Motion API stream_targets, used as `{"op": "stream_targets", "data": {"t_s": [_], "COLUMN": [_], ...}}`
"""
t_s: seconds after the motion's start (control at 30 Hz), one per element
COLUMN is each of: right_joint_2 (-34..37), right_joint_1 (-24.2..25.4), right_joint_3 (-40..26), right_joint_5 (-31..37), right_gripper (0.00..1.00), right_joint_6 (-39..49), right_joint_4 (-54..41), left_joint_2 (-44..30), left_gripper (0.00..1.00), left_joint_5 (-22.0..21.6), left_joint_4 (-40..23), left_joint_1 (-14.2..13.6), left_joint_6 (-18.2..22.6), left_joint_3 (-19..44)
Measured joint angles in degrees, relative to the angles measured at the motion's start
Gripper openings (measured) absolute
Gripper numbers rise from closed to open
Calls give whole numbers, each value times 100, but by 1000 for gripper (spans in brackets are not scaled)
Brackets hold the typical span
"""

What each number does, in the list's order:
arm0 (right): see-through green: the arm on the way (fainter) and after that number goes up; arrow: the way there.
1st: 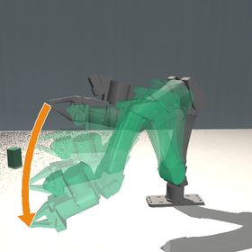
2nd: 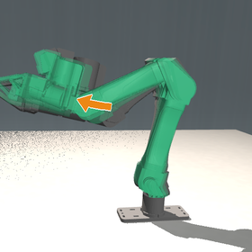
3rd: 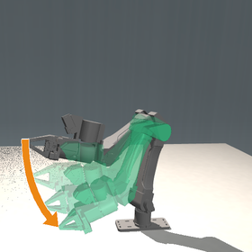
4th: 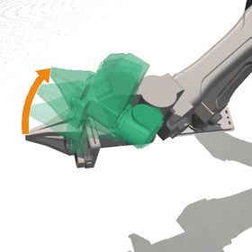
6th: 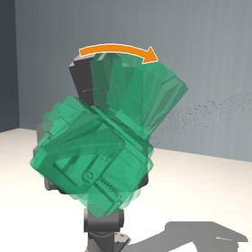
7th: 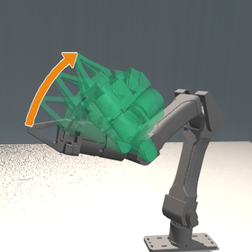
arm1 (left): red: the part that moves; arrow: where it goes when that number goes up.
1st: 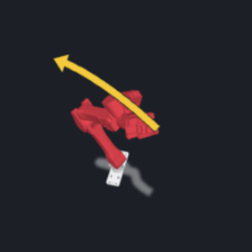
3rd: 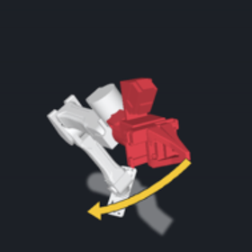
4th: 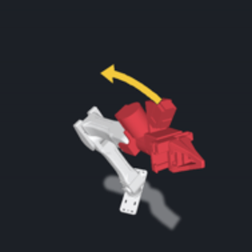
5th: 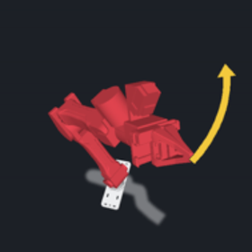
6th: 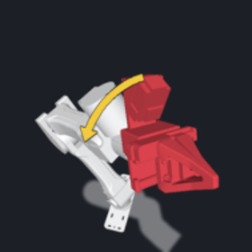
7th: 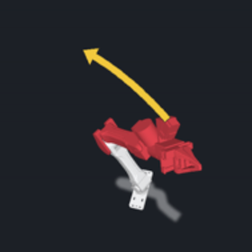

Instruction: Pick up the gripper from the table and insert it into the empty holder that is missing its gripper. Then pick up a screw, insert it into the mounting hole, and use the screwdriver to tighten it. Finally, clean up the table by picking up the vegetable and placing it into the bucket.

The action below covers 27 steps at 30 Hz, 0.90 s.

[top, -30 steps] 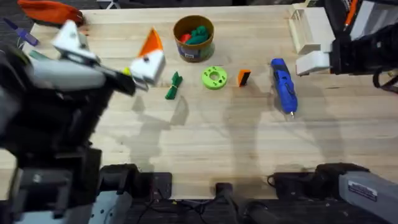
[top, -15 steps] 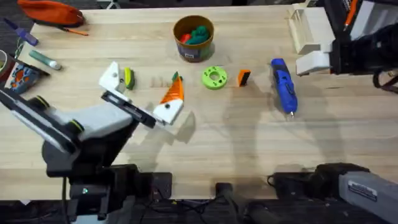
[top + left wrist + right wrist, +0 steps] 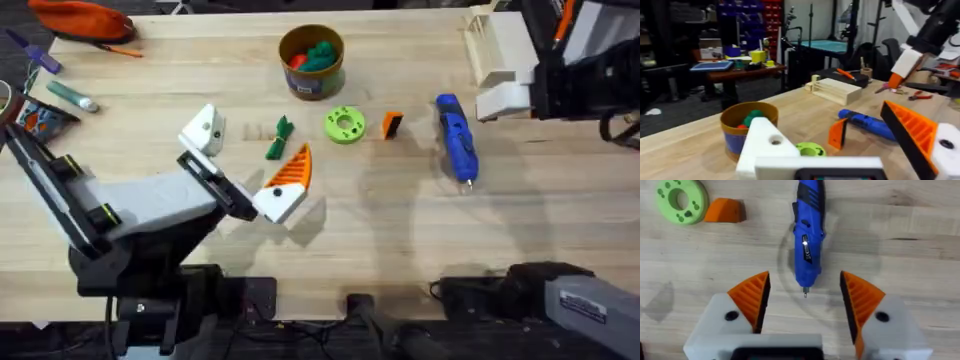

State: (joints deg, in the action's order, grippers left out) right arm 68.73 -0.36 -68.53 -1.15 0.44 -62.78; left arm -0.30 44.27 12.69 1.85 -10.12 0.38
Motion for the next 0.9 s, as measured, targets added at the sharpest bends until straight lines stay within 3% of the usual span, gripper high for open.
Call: {"op": "stream_targets", "data": {"t_s": [0.3, 0.53, 0.57, 0.9], "right_joint_2": [0, 0, 0, 0], "right_joint_1": [0, 0, 0, 0], "right_joint_3": [0, 0, 0, 0], "right_joint_5": [0, 0, 0, 0], "right_gripper": [798, 797, 796, 796], "right_joint_6": [0, 1, -1, -1], "right_joint_4": [0, 0, 0, 0], "left_joint_2": [0, -26, -2, 0], "left_gripper": [986, 985, 985, 985], "left_joint_5": [1112, 1918, 2173, 2544], "left_joint_4": [-706, -1924, -1980, -2048], "left_joint_1": [33, 33, 33, 33], "left_joint_6": [-4, 719, 993, 1574], "left_joint_3": [0, 11, 22, 22]}}
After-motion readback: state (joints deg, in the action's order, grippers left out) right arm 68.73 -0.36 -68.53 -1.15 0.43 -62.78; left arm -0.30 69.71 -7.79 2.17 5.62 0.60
